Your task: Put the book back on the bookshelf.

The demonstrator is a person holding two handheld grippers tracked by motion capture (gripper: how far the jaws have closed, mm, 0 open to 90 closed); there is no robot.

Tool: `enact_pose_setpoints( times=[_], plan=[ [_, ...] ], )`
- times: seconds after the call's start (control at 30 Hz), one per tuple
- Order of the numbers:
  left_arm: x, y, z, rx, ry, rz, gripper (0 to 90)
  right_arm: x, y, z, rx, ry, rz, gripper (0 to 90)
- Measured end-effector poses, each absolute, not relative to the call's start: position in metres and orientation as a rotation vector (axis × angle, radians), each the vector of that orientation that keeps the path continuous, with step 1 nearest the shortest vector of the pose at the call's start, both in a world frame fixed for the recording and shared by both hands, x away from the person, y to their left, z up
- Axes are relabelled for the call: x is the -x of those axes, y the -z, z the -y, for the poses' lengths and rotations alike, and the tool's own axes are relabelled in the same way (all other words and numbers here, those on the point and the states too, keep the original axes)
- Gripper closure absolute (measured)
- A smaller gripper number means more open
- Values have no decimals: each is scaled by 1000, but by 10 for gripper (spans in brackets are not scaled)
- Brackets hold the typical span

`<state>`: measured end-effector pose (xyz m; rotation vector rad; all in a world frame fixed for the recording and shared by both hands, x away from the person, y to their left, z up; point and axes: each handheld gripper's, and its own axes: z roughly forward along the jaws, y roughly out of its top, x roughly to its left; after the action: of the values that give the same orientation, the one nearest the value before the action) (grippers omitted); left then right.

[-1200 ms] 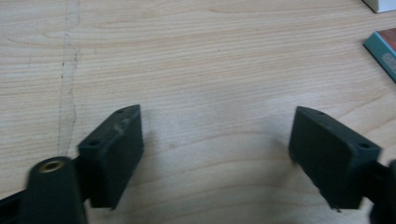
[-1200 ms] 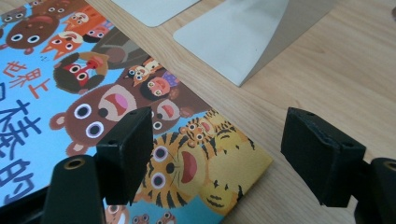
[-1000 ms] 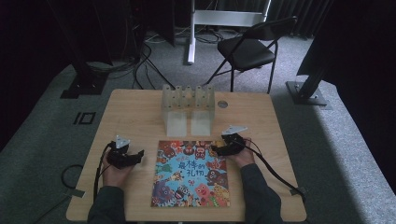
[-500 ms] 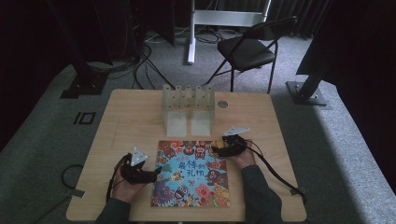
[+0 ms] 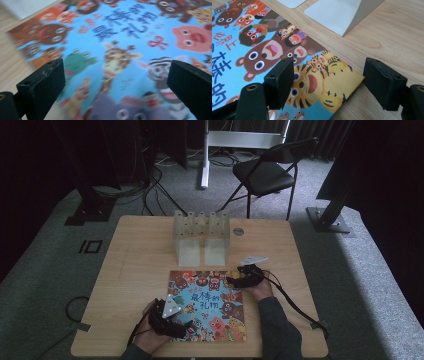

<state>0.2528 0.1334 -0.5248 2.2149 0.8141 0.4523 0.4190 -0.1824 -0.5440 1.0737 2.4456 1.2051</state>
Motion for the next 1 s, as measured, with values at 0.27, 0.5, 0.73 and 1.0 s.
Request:
enact_pose_setpoints(
  times=[0.27,0.5,0.73,1.0],
  plan=[
    [-238,528,-109,-2295,-441,-691,10,-420,540,185,-1095,-1249,-2434,255],
    [-214,529,-83,-2343,-469,-583,10,-421,530,191,-1108,-1334,-2419,260],
    [-214,536,-70,-2365,-498,-556,10,-420,520,191,-1088,-1340,-2412,270],
    [-219,537,-61,-2338,-532,-574,11,-418,509,192,-1077,-1384,-2396,271]
  ],
)
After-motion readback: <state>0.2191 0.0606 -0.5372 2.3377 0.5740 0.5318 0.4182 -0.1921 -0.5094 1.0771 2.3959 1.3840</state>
